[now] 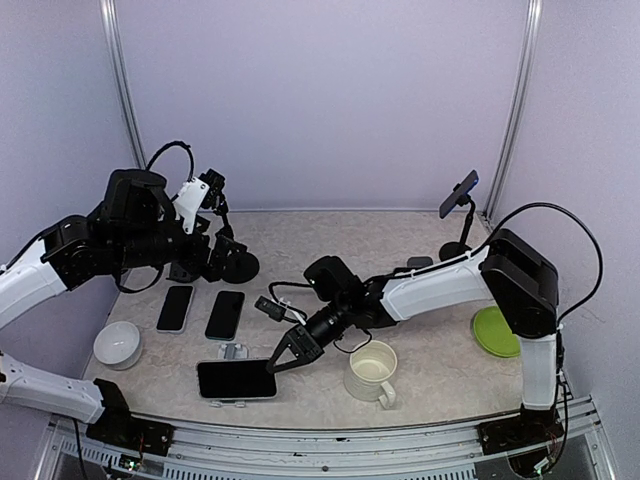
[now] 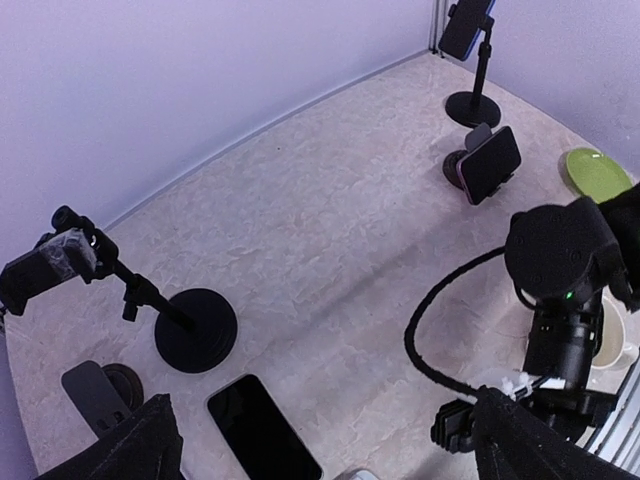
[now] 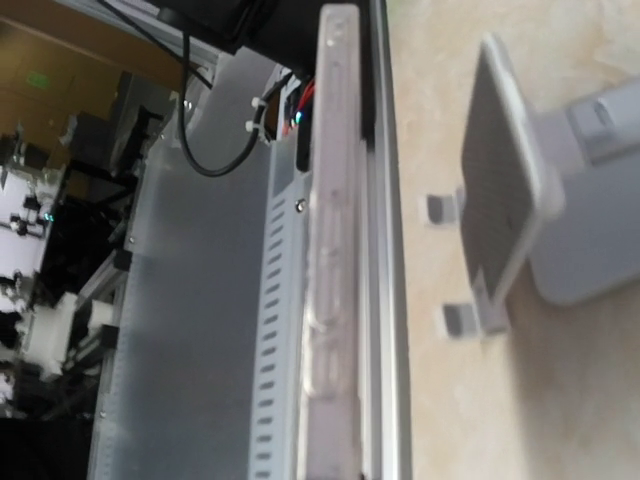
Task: Remove the phone from the phone stand
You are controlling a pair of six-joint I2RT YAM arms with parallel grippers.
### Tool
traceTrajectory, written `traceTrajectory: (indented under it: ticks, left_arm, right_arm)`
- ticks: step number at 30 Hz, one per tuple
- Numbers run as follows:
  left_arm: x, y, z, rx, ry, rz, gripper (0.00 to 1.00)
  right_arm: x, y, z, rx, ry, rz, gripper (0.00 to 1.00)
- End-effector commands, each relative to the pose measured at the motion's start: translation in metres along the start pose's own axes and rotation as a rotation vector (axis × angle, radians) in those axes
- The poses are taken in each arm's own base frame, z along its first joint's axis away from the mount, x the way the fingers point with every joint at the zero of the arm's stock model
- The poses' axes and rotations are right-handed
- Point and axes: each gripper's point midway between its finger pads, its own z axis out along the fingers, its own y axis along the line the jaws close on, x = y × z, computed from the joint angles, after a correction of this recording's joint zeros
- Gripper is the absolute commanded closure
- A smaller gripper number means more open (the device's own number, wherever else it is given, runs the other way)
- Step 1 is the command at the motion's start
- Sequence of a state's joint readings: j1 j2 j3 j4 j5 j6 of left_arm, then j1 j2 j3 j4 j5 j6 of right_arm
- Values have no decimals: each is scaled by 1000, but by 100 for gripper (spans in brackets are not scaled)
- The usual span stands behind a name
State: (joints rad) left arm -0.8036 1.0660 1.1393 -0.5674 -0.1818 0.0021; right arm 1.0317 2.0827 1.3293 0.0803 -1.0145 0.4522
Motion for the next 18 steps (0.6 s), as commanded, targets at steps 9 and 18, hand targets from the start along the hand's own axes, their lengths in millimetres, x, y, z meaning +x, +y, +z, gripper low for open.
traceTrajectory:
  ticks: [9, 18]
  left_arm:
    - [48, -93, 5, 137, 162, 400, 1]
    - [112, -158, 3, 304, 349, 641, 1]
  right_arm:
    - [3, 34, -67, -61, -83, 22, 100]
    - [18, 40, -81, -81, -93, 71, 100]
